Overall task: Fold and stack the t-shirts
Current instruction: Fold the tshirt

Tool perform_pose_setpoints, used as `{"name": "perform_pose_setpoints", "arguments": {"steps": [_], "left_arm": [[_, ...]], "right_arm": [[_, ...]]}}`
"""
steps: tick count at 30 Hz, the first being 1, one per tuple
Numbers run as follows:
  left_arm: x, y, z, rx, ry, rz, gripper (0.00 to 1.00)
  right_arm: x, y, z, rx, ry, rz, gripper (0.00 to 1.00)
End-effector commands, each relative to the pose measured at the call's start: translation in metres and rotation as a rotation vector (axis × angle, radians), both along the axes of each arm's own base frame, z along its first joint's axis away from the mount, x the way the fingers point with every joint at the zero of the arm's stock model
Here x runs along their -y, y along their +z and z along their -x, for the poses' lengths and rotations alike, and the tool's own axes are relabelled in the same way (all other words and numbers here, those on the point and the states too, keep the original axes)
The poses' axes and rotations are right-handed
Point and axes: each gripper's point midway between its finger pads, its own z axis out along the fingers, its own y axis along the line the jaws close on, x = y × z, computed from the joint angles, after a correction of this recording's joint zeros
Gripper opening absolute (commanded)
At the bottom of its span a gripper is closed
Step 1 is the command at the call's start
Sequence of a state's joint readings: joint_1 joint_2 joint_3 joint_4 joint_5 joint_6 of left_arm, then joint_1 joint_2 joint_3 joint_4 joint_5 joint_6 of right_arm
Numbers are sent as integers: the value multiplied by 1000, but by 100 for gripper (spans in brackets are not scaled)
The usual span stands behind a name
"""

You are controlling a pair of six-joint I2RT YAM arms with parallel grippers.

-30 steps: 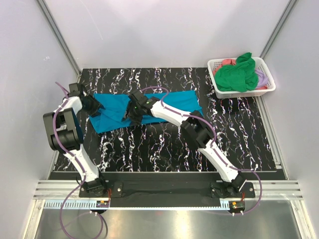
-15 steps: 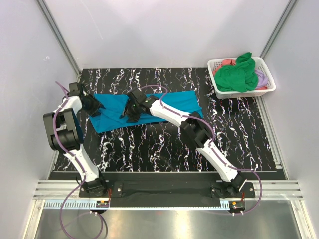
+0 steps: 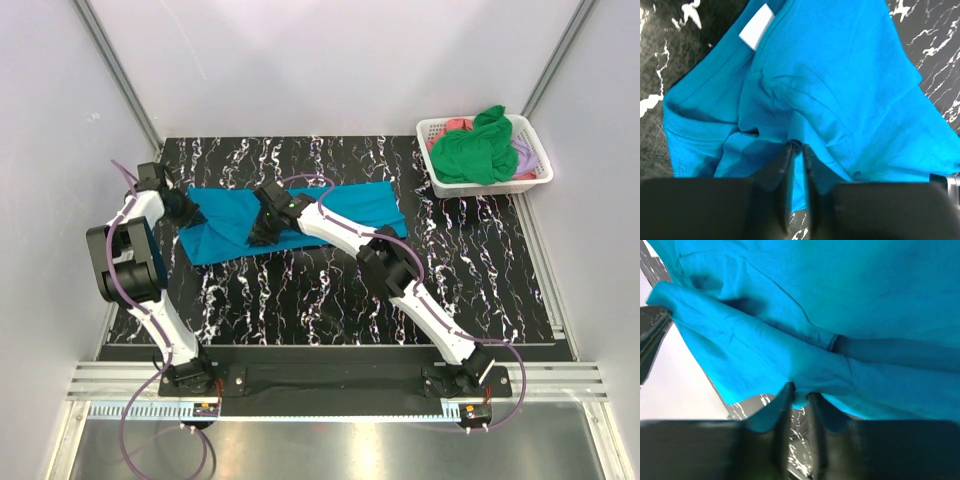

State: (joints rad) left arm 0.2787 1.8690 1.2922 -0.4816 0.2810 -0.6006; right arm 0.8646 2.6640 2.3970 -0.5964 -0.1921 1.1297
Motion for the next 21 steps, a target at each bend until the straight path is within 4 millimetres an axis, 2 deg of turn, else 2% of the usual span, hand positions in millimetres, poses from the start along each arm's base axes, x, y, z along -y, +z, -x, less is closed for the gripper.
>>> {"name": "perform_pose_setpoints", "arguments": {"steps": [1, 3, 4, 7, 11, 14, 16, 19, 21], "left_arm": [[-2, 33, -17, 96, -21, -24, 7], [-1, 37, -20, 104, -26, -18, 0], [0, 36, -20, 100, -26, -14, 0], [-1, 39, -21, 94, -20, -19, 0], [-11, 38, -15, 32, 6, -73, 0], [-17, 39, -14, 14, 16, -102, 9], [-17, 39, -14, 12, 13, -99, 10], [-17, 38, -16, 10, 8, -93, 0], [-17, 38, -21, 17, 2, -93, 0]], "right_arm": [[-10, 18, -9, 56, -19, -30, 19], [-9, 25, -12, 72, -24, -39, 10], [-9, 30, -13, 78, -23, -48, 9], [-8, 37, -16, 80, -32, -70, 9], [-7, 56, -21, 103, -49, -101, 8], [-5, 68, -31, 121, -61, -140, 6], [-4, 70, -33, 103, -82, -166, 6], [0, 76, -46, 108, -118, -223, 4], [1, 86, -56, 135, -125, -262, 3]]}}
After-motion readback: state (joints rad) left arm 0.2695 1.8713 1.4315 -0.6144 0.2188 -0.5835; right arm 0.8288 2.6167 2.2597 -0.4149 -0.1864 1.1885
